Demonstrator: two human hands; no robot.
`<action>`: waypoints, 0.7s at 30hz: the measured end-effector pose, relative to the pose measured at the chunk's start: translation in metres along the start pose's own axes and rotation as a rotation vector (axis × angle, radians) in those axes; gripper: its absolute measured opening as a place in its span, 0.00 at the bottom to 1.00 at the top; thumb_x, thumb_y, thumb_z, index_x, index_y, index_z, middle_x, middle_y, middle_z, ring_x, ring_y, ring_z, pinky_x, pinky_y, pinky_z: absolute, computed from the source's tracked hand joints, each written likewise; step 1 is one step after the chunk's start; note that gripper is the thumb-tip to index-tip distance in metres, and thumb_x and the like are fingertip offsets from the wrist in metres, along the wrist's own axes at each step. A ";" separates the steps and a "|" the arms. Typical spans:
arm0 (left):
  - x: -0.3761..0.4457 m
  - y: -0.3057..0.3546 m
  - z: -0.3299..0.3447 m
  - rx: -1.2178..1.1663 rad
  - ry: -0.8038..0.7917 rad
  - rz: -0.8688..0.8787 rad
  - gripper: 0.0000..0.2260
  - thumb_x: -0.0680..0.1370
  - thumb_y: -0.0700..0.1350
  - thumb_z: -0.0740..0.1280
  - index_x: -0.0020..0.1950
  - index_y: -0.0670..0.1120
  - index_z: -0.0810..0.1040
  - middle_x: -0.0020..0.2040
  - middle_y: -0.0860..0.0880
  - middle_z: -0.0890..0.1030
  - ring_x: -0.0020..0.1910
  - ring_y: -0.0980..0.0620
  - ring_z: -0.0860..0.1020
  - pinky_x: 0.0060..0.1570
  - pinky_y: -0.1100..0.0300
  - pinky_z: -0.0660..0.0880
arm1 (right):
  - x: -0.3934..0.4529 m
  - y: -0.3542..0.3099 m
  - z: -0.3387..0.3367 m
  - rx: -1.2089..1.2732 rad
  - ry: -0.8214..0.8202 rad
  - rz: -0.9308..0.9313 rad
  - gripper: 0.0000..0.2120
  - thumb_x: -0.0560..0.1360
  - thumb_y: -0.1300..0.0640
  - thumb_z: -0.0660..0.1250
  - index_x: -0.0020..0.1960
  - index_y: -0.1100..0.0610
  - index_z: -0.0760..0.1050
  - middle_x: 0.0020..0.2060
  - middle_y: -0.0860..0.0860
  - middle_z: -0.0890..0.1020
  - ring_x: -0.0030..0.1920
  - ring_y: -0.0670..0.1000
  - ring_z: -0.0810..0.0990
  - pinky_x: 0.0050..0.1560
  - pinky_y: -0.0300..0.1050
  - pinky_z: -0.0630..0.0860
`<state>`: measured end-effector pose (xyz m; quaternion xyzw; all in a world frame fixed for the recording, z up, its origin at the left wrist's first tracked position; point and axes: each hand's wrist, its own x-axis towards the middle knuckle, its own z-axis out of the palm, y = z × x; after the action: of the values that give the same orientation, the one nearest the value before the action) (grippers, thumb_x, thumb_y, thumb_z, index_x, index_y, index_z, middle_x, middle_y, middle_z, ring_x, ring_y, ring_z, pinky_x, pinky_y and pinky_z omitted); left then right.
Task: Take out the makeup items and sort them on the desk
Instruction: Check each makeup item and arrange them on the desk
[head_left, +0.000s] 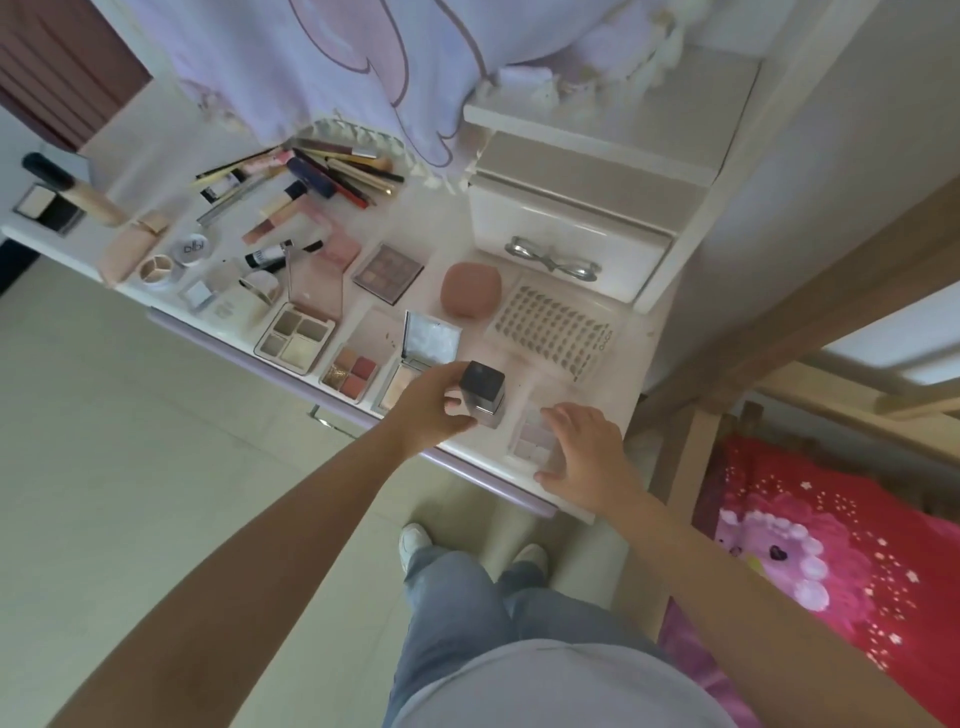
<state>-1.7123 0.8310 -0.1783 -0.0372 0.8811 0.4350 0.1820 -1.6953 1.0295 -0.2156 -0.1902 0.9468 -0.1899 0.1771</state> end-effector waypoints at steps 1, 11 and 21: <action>-0.005 -0.005 0.003 0.028 0.087 0.009 0.20 0.71 0.30 0.68 0.62 0.40 0.72 0.48 0.50 0.73 0.42 0.58 0.73 0.43 0.75 0.73 | -0.001 0.005 0.003 0.074 -0.009 0.011 0.30 0.60 0.47 0.69 0.58 0.59 0.69 0.50 0.60 0.78 0.50 0.64 0.78 0.50 0.52 0.74; -0.056 0.004 0.016 0.119 0.172 0.108 0.08 0.74 0.36 0.66 0.53 0.39 0.78 0.39 0.52 0.75 0.37 0.53 0.74 0.43 0.63 0.72 | -0.023 -0.002 -0.061 0.469 0.025 0.019 0.29 0.62 0.51 0.75 0.60 0.59 0.73 0.53 0.46 0.72 0.55 0.47 0.71 0.50 0.22 0.62; -0.036 0.081 -0.057 -0.283 -0.149 0.228 0.34 0.68 0.31 0.72 0.69 0.46 0.62 0.58 0.51 0.71 0.44 0.69 0.76 0.41 0.71 0.76 | -0.017 -0.046 -0.142 0.420 0.131 -0.081 0.27 0.65 0.56 0.76 0.62 0.53 0.73 0.58 0.45 0.72 0.55 0.44 0.71 0.51 0.23 0.65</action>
<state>-1.7137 0.8335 -0.0734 0.0699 0.7939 0.5737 0.1891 -1.7249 1.0394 -0.0683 -0.1743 0.8876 -0.4017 0.1432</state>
